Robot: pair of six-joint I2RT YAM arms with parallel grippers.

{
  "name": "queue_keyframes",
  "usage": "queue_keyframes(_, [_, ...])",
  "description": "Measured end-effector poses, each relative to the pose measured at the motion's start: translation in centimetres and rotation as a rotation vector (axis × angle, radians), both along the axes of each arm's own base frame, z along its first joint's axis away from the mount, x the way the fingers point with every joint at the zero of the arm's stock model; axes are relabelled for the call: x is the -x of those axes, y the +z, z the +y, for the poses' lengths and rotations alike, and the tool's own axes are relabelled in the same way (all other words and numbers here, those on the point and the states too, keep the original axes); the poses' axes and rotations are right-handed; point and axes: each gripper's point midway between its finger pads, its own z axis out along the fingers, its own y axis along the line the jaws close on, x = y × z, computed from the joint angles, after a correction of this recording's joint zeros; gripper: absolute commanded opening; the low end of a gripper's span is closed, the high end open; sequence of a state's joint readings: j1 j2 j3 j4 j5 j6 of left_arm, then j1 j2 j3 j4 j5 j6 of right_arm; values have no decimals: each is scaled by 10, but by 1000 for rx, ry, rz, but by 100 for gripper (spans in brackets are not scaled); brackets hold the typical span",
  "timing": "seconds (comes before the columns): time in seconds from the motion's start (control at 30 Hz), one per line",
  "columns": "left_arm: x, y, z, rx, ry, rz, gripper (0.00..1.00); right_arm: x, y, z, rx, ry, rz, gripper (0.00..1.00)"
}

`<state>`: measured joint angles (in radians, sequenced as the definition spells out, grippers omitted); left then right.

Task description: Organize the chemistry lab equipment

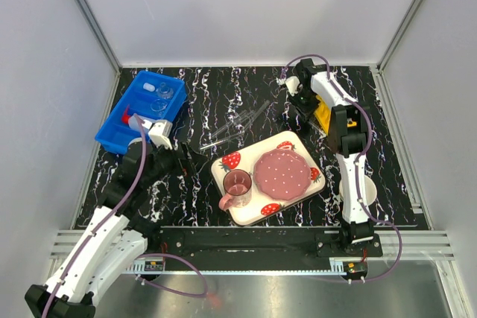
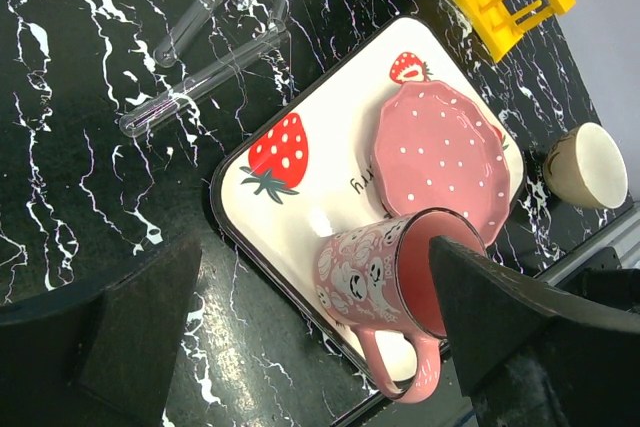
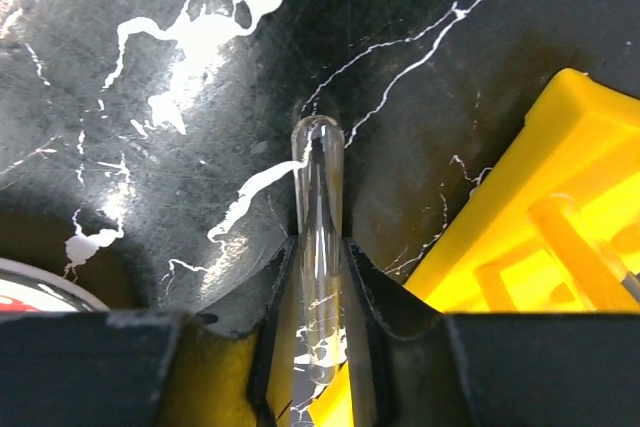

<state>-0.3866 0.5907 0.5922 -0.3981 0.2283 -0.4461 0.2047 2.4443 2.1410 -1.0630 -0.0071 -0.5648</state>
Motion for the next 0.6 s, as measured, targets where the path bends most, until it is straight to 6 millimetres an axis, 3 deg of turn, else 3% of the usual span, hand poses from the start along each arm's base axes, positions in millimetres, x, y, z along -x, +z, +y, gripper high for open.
queue_keyframes(0.13, [1, 5, -3, 31, -4, -5, 99, 4, -1, 7, -41, -12, 18, 22])
queue_keyframes(0.43, [2, 45, -33, 267, -95, -82, 99, 15, 0, 26, -152, -48, 55, 20])
queue_keyframes(0.53, [-1, 48, -46, 352, -138, -73, 99, 19, 9, 35, -204, -59, 59, 19])
queue_keyframes(0.6, [-6, 47, -55, 397, -163, -46, 99, 18, 24, 42, -244, -66, 36, 19])
